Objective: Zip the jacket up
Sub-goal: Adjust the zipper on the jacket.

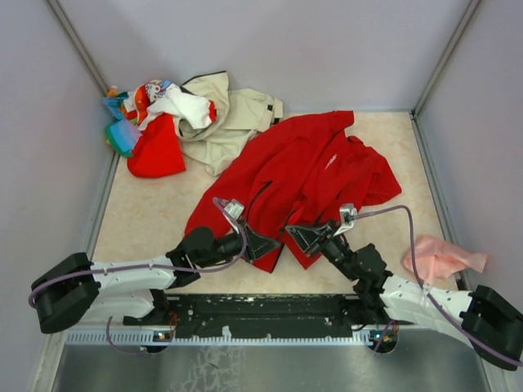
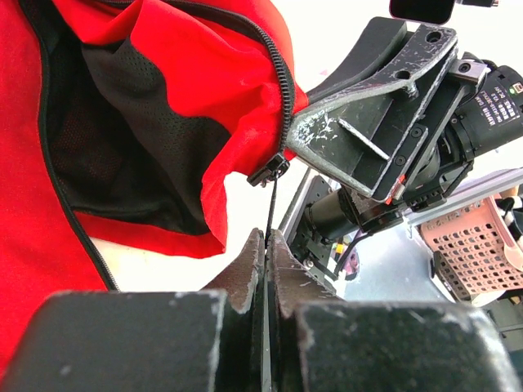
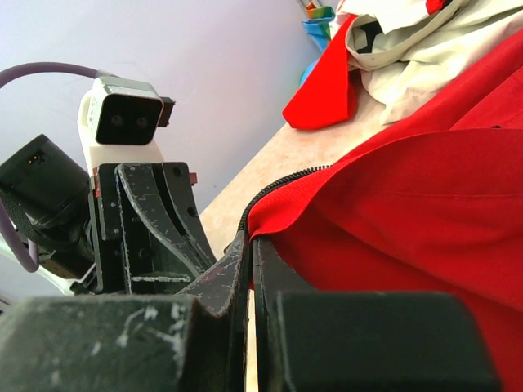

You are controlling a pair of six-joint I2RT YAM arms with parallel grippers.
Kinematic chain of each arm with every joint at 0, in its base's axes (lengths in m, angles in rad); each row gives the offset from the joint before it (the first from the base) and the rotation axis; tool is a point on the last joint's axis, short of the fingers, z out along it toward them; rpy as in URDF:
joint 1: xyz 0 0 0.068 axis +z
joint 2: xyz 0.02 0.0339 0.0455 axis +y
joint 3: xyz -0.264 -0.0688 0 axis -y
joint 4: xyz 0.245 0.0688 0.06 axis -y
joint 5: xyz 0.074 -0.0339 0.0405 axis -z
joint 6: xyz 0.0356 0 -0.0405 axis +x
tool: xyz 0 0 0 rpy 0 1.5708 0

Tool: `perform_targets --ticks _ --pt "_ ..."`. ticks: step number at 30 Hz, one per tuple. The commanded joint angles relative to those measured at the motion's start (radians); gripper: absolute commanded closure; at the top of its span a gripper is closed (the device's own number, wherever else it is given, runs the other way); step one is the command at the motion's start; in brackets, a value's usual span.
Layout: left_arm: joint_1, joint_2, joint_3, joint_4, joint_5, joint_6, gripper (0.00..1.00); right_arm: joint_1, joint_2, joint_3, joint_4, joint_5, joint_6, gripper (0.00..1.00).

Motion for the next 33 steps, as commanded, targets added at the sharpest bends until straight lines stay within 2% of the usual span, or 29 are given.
perform_targets --ticks 1,8,15,20,25,28,33 --pt "-0.003 0.009 -0.03 -0.083 0.026 0.022 1.0 0.001 -0.025 -0.118 0.131 0.071 -0.022 1.0" --pt "-0.003 0.006 -0.026 -0.056 0.052 0.025 1.0 0.001 0.005 -0.1 0.085 0.074 0.019 1.0" --pt "-0.003 -0.05 -0.03 -0.05 0.029 0.02 1.0 0.001 0.008 -0.076 -0.009 0.075 0.059 0.79" --pt "-0.002 -0.068 -0.029 -0.048 0.02 0.017 1.0 0.001 -0.035 -0.048 -0.156 0.086 0.119 0.72" --pt "-0.002 -0.065 -0.026 -0.068 0.021 0.022 1.0 0.001 -0.146 0.053 -0.495 0.06 0.229 0.62" --pt "-0.002 -0.061 -0.026 -0.077 0.021 0.031 1.0 0.002 -0.212 0.08 -0.582 0.029 0.283 0.54" --pt "-0.002 -0.06 -0.022 -0.08 0.023 0.041 1.0 0.001 -0.243 0.131 -0.681 0.012 0.332 0.5"
